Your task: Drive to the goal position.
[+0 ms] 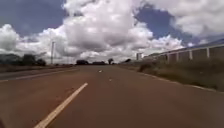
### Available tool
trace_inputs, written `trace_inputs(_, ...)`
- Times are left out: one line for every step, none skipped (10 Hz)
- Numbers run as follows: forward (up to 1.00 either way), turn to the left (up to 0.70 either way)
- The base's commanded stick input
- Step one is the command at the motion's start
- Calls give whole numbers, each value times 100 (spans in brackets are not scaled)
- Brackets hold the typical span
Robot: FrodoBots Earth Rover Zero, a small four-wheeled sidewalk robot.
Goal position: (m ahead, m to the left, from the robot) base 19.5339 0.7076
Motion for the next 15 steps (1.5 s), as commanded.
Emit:
trace_inputs(100,0)
trace_inputs(100,0)
trace_inputs(100,0)
trace_inputs(100,0)
trace_inputs(100,0)
trace_inputs(100,0)
trace_inputs(100,0)
trace_inputs(100,0)
trace_inputs(100,0)
trace_inputs(100,0)
trace_inputs(100,0)
trace_inputs(100,0)
trace_inputs(100,0)
trace_inputs(100,0)
trace_inputs(100,0)
